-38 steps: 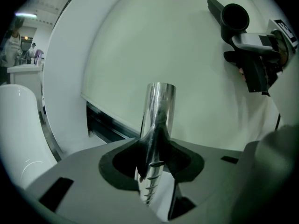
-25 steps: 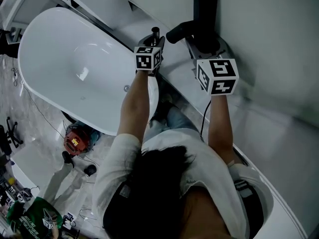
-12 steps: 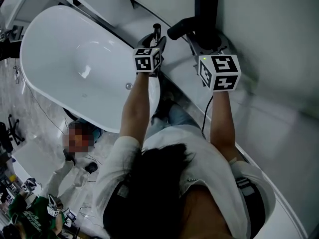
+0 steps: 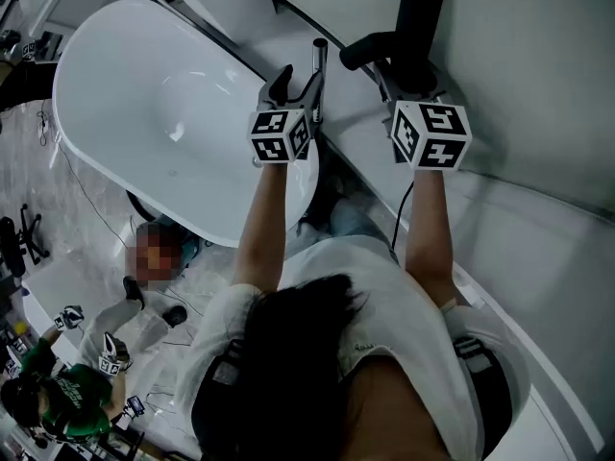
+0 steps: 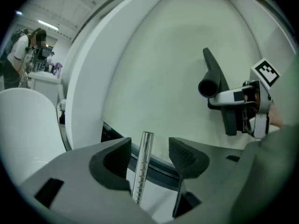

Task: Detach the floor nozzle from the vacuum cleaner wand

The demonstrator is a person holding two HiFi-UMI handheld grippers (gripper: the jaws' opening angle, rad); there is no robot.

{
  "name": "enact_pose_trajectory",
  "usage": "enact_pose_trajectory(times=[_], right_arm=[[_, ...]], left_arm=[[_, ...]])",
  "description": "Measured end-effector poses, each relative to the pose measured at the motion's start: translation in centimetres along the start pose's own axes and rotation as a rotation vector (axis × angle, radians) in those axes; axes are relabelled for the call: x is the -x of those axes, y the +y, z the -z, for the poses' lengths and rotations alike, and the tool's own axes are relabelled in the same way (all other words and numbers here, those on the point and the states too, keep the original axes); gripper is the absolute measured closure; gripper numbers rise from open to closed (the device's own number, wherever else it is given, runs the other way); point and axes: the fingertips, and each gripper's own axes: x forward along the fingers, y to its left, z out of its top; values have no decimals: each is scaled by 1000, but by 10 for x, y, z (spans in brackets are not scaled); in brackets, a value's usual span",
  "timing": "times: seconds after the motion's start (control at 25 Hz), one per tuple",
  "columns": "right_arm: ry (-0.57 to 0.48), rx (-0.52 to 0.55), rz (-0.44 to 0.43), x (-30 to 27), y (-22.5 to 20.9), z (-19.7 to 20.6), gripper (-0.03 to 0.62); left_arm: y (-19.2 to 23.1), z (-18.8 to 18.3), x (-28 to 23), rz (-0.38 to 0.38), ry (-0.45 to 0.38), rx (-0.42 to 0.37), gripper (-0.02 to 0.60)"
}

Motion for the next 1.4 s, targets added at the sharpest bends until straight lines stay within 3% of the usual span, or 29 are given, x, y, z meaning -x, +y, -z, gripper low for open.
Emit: enact_pose_trajectory(times=[0.24,0.44,0.64,0.96,1.24,1.4], right_arm=[[-12,-3,-10,10,20,7,381],[-39,9,-2,28,30,8,381],[-40,13,15,41,42,22,381],[-54,3,53,74,62,52,381],[-67,12,66,95,82,64,381],[-73,23,73,105,89,66,381]], left_arm=[[-15,-44,53,-6,-100,63,342],[-35,-65,86,-39,-114,30,350],[-43,-64,115,-83,-99,-8,427],[-70,-58,148,-50,-103,-63,451],[-79,-48,177,-64,-97,-132,523],[-81,-36,185,-68,-69,-126,559]])
